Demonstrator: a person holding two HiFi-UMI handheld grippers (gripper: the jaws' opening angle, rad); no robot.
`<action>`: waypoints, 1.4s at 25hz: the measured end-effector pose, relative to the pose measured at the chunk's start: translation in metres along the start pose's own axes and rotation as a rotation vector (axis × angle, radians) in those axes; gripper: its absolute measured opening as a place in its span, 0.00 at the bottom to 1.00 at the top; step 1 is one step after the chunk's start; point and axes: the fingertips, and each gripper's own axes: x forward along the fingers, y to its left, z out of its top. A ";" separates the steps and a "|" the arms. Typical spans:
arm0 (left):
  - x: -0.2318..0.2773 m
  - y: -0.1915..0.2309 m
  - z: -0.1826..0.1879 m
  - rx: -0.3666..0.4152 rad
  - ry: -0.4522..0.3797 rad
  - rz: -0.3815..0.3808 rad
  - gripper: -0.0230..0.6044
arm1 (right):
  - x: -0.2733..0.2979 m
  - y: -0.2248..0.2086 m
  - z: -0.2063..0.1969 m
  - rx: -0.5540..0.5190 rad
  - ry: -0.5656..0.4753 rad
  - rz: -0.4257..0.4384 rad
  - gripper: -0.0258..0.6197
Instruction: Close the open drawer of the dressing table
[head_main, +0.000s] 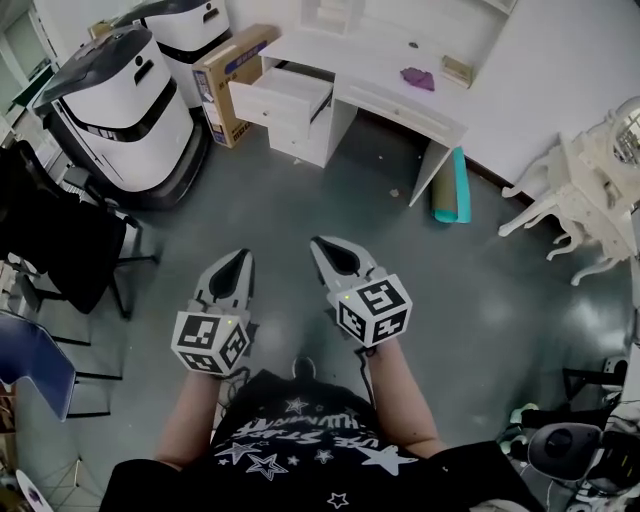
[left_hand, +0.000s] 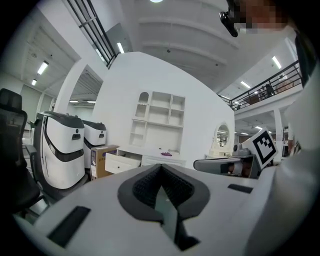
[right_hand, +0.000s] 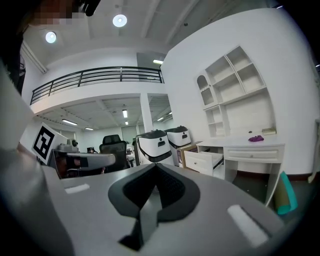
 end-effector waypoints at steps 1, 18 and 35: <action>0.000 0.002 -0.001 -0.005 0.001 0.004 0.05 | 0.001 -0.001 0.000 0.011 -0.012 0.004 0.04; 0.031 0.125 0.002 -0.055 0.012 0.052 0.05 | 0.111 -0.010 0.003 -0.029 0.026 -0.057 0.04; 0.129 0.290 0.030 -0.102 0.051 -0.064 0.05 | 0.282 -0.059 0.048 0.021 0.030 -0.272 0.05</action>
